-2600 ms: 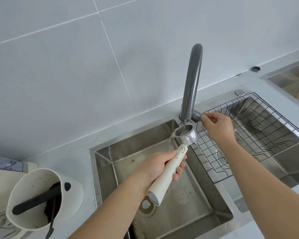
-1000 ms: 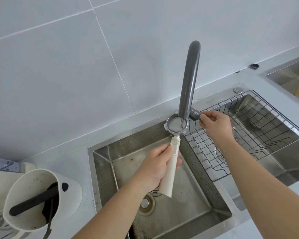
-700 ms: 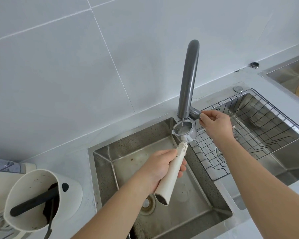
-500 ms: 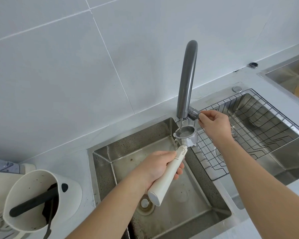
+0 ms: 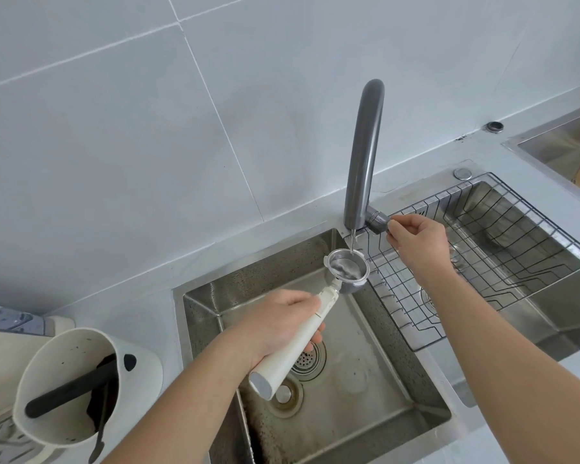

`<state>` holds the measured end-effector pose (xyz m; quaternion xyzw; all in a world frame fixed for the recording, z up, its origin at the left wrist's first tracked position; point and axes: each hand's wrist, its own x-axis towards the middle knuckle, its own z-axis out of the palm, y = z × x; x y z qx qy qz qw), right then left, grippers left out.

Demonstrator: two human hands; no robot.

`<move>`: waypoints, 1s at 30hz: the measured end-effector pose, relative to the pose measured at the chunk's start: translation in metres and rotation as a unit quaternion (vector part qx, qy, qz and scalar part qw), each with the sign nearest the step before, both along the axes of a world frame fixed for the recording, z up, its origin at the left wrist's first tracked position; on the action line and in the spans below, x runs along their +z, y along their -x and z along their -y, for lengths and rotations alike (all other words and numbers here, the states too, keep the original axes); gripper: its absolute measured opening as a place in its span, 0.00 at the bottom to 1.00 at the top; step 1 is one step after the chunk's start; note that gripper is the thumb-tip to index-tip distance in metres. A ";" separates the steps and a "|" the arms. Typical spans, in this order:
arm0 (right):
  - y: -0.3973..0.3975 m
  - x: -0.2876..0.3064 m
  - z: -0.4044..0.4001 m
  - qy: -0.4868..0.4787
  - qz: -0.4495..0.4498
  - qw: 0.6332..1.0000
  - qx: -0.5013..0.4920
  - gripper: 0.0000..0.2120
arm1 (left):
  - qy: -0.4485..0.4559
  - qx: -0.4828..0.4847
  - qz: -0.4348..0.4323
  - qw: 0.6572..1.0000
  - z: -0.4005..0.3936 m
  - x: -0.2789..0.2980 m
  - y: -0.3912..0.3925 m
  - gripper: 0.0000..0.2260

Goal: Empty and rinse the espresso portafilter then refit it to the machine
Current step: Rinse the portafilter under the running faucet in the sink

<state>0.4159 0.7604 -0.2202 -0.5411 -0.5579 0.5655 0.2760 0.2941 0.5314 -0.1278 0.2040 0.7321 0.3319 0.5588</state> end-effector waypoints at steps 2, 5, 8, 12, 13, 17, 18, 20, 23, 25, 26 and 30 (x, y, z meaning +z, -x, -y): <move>0.000 0.000 0.000 0.000 -0.002 1.000 0.000 0.05 | -0.010 -0.009 -0.051 0.999 0.003 0.002 0.003 0.10; 0.000 0.000 0.000 0.010 -0.015 1.000 -0.003 0.04 | -0.034 -0.011 -0.124 0.992 0.009 0.004 0.008 0.08; 0.000 0.001 0.000 0.018 -0.027 0.999 -0.009 0.03 | -0.063 -0.022 -0.219 0.973 0.014 -0.002 0.017 0.07; 0.000 0.003 0.002 0.030 -0.054 0.998 -0.013 0.02 | -0.097 -0.036 -0.302 0.948 0.019 -0.002 0.024 0.07; 0.000 0.003 0.002 0.032 -0.059 0.998 -0.015 0.01 | -0.108 -0.040 -0.314 0.942 0.021 -0.001 0.025 0.07; 0.001 0.008 -0.001 0.026 -0.049 0.998 -0.006 0.01 | -0.132 -0.063 -0.380 0.913 0.026 -0.001 0.031 0.10; 0.002 0.007 0.000 0.020 -0.042 0.999 -0.005 0.01 | -0.131 -0.071 -0.403 0.903 0.028 -0.002 0.032 0.11; 0.007 0.006 0.002 0.003 -0.030 0.999 -0.013 0.03 | -0.132 -0.083 -0.441 0.884 0.030 -0.002 0.036 0.12; 0.018 0.011 0.004 -0.040 0.010 0.999 -0.022 0.12 | -0.133 -0.106 -0.485 0.858 0.035 0.001 0.038 0.14; 0.025 0.016 0.003 -0.060 0.029 0.998 -0.018 0.12 | -0.134 -0.123 -0.518 0.836 0.038 0.001 0.039 0.15; 0.026 0.018 0.002 -0.063 0.033 0.997 -0.017 0.11 | -0.136 -0.130 -0.533 0.825 0.039 0.001 0.040 0.15; 0.027 0.020 0.003 -0.070 0.046 0.996 -0.016 0.11 | -0.140 -0.151 -0.580 0.788 0.042 -0.005 0.044 0.15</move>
